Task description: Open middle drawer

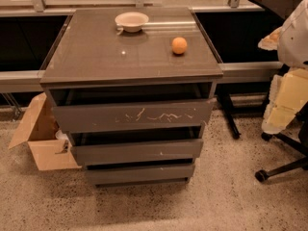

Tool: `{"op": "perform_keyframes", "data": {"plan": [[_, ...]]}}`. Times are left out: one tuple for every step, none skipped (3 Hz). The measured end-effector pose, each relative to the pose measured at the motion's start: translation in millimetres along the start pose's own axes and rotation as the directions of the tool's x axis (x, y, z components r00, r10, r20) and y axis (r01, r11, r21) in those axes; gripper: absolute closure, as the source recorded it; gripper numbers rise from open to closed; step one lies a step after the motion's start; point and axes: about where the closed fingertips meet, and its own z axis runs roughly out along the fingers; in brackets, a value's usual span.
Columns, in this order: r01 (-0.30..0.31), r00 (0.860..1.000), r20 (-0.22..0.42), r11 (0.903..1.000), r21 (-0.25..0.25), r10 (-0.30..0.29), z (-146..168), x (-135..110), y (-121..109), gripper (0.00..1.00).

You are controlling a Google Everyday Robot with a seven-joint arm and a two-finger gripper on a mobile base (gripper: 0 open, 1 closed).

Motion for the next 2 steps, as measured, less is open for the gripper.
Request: {"op": "perform_keyframes", "data": {"plan": [[0.000, 1.000, 0.000, 1.0000, 0.000, 0.000, 0, 0, 0, 0.00], [0.028, 0.999, 0.021, 0.9994, -0.019, -0.028, 24, -4, 5, 0.00]]}}
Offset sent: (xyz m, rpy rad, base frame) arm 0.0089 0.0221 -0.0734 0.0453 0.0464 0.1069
